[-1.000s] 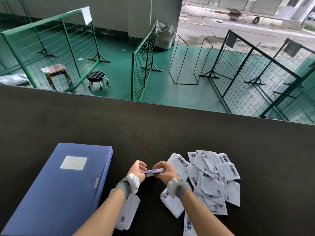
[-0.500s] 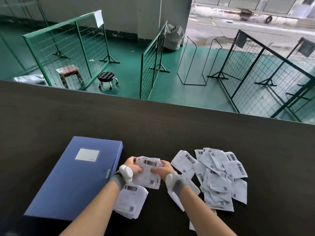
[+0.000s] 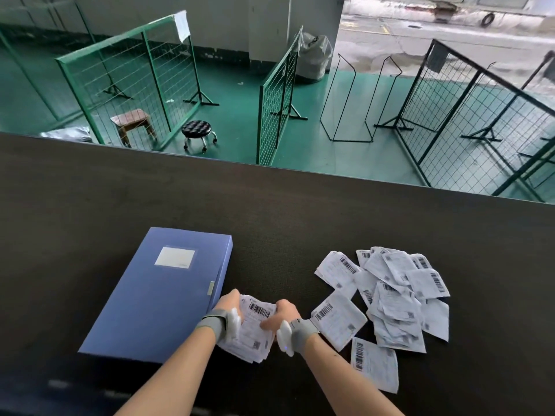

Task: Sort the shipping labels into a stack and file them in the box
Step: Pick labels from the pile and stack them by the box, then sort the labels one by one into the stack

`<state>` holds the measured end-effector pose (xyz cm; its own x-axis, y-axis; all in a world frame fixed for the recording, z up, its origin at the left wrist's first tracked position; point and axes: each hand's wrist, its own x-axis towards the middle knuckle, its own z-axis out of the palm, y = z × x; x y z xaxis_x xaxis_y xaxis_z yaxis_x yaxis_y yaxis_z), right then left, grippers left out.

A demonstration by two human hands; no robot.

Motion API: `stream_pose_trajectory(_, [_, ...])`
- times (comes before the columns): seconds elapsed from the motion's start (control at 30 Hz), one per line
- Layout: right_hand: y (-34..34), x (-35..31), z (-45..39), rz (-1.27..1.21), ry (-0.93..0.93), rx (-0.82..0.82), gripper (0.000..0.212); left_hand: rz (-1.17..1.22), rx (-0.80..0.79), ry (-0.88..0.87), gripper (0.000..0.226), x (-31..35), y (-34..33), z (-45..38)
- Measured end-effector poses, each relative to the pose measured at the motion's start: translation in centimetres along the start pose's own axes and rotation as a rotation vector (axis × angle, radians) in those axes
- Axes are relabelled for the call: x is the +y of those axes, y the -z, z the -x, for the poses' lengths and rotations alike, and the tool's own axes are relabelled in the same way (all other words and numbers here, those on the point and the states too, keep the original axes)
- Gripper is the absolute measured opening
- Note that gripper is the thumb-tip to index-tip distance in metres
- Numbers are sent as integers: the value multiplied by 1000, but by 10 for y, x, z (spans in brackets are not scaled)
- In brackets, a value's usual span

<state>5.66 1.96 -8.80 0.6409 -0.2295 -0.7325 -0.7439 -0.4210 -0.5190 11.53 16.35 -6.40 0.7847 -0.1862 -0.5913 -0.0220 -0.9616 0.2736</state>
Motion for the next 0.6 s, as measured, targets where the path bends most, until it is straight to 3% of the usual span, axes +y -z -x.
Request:
stream_pose_trajectory(0.1, [-5, -2, 2, 161, 9, 63, 45, -41, -77, -35, 46, -2, 3, -2])
stream_pose_trajectory(0.27, [-12, -7, 5, 228, -20, 158, 73, -103, -60, -24, 65, 2, 0, -2])
stream_pose_trajectory(0.47, [-14, -4, 7, 134, 7, 144, 67, -19, 11, 14, 76, 0, -8, 0])
stream_pose_trajectory(0.6, [-10, -2, 7, 75, 53, 109, 62, -27, 13, 21, 71, 2, -8, -2])
